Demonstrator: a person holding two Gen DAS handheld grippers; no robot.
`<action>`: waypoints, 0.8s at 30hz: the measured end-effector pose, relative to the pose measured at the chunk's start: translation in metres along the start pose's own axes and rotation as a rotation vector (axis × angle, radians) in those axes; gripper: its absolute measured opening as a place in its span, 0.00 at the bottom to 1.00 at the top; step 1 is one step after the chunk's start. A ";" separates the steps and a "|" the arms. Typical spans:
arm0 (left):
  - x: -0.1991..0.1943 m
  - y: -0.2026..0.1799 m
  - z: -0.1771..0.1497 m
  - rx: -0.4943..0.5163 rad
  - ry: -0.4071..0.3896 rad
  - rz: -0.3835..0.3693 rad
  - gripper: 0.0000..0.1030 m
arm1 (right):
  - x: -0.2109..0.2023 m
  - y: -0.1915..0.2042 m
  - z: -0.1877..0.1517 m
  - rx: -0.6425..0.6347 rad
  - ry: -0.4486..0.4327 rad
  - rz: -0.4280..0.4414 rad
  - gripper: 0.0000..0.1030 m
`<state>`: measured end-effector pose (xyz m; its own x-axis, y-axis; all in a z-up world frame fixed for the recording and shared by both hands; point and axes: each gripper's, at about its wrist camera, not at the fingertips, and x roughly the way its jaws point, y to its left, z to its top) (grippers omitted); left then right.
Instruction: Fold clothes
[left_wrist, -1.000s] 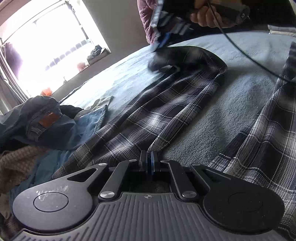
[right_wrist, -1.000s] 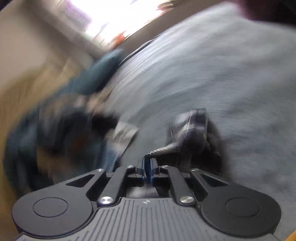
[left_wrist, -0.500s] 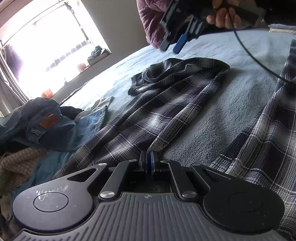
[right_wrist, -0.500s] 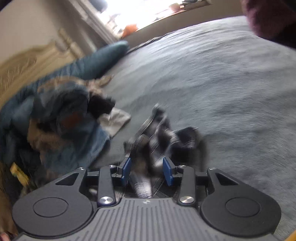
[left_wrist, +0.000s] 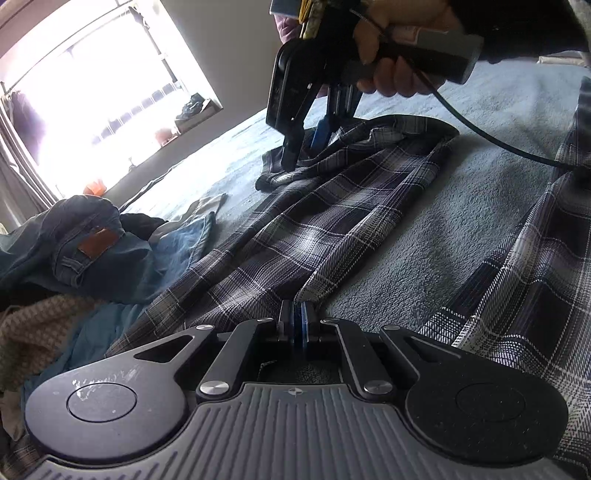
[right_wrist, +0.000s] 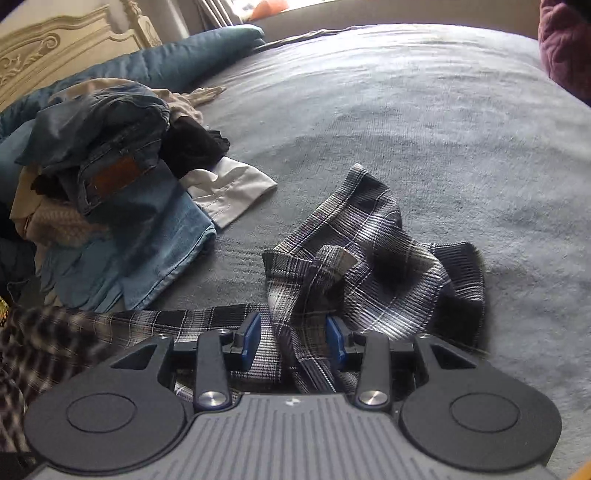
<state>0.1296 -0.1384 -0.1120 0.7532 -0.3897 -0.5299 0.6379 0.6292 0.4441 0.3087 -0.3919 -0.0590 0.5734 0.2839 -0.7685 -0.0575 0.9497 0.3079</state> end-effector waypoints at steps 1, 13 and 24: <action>0.000 0.000 0.000 0.001 0.000 0.002 0.03 | 0.002 -0.001 0.000 0.008 -0.004 -0.016 0.32; 0.001 -0.002 -0.001 0.008 -0.004 0.003 0.03 | -0.106 -0.066 -0.009 0.226 -0.287 -0.042 0.01; -0.001 -0.001 -0.002 0.002 -0.015 -0.008 0.03 | -0.189 -0.193 -0.106 0.554 -0.395 -0.280 0.01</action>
<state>0.1282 -0.1371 -0.1131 0.7505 -0.4043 -0.5227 0.6441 0.6245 0.4417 0.1248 -0.6152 -0.0329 0.7638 -0.1273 -0.6328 0.4955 0.7439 0.4484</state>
